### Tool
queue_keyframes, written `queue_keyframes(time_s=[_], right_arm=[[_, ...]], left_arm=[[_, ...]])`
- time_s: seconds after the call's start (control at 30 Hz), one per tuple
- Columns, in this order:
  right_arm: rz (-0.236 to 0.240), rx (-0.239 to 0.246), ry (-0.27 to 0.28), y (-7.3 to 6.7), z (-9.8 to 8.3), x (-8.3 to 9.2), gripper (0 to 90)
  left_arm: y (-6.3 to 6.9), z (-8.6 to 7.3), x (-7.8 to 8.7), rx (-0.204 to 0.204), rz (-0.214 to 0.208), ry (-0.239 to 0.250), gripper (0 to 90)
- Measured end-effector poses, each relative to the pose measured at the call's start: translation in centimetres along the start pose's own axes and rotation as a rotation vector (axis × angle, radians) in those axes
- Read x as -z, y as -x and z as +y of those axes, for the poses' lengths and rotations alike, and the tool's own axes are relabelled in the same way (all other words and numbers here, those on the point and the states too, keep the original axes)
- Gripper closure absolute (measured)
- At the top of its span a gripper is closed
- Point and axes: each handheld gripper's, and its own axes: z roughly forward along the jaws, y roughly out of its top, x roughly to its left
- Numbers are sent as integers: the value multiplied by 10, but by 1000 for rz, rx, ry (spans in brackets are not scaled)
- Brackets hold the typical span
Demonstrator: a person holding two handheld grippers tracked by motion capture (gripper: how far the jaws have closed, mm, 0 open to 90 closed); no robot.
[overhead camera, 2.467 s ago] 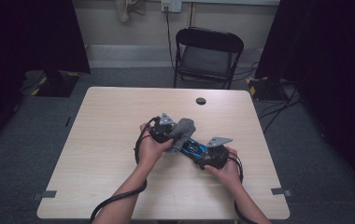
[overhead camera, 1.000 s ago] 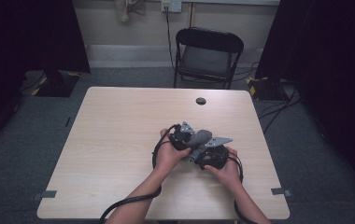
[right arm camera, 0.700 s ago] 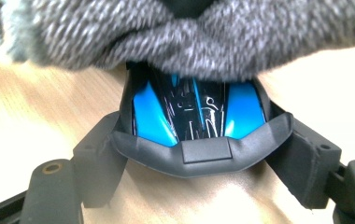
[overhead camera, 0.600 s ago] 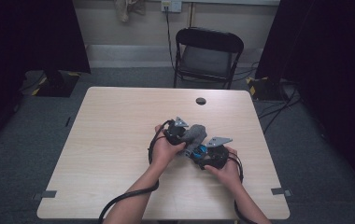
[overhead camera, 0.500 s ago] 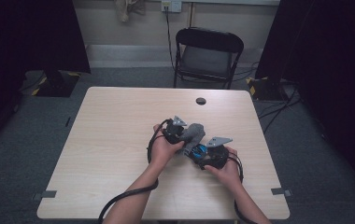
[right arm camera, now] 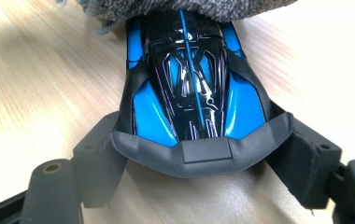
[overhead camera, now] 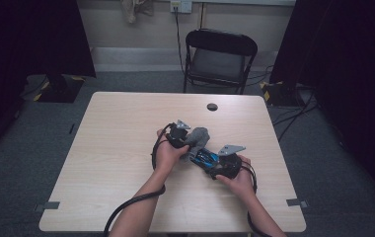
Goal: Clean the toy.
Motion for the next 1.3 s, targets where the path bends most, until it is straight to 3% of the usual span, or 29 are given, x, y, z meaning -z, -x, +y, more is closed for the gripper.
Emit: queue_keyframes(time_s=[0.5,0.9,1.07,1.3], right_arm=[[0,-1,0,0,0,0,247],[0,-1,0,0,0,0,247],[0,-1,0,0,0,0,247],[0,0,0,0,0,0,246]], left_arm=[[-15,-3,0,43,48,-7,690],[-29,-4,1,37,120,-45,690],[-36,-8,6,74,105,-41,692],[-37,-13,19,63,89,-37,690]])
